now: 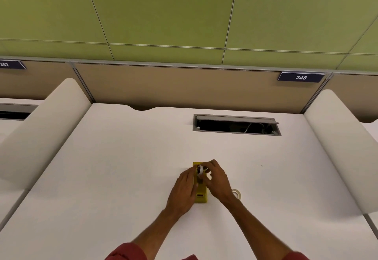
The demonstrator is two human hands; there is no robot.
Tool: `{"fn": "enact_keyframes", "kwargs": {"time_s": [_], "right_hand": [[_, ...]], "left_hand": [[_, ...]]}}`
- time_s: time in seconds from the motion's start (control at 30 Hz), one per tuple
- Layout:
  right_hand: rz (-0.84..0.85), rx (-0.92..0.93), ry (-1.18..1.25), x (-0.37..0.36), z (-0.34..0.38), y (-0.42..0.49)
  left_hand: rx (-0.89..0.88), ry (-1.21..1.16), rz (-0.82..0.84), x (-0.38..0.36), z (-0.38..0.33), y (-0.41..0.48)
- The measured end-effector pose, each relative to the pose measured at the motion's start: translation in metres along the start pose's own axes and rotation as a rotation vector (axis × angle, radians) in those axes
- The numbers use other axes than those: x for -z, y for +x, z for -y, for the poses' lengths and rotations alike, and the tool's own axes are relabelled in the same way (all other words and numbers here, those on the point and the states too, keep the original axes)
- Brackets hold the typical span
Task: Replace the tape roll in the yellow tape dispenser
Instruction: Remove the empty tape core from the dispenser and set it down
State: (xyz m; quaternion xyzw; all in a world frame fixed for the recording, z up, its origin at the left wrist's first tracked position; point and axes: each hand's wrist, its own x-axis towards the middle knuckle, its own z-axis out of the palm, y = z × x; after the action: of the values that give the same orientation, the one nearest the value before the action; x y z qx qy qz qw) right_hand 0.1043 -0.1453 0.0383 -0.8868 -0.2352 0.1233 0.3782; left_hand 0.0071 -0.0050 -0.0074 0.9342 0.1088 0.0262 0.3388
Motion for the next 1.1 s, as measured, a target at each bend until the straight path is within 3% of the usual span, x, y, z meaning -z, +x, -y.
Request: {"fn": "enact_keyframes", "kwargs": {"time_s": [0.13, 0.3, 0.63, 1.1], "right_hand": [[-0.026, -0.053, 0.251, -0.005, -0.009, -0.008], [0.011, -0.156, 0.399, -0.004, -0.014, -0.008], [0.122, -0.206, 0.488, -0.005, -0.020, -0.008], [0.083, -0.218, 0.521, -0.016, -0.022, -0.012]], "left_hand": [[0.055, -0.133, -0.048, -0.003, -0.011, 0.001], [0.092, -0.287, -0.095, -0.007, -0.012, -0.004], [0.138, -0.407, -0.136, -0.010, -0.012, -0.010], [0.135, -0.402, -0.217, -0.005, -0.008, -0.015]]}}
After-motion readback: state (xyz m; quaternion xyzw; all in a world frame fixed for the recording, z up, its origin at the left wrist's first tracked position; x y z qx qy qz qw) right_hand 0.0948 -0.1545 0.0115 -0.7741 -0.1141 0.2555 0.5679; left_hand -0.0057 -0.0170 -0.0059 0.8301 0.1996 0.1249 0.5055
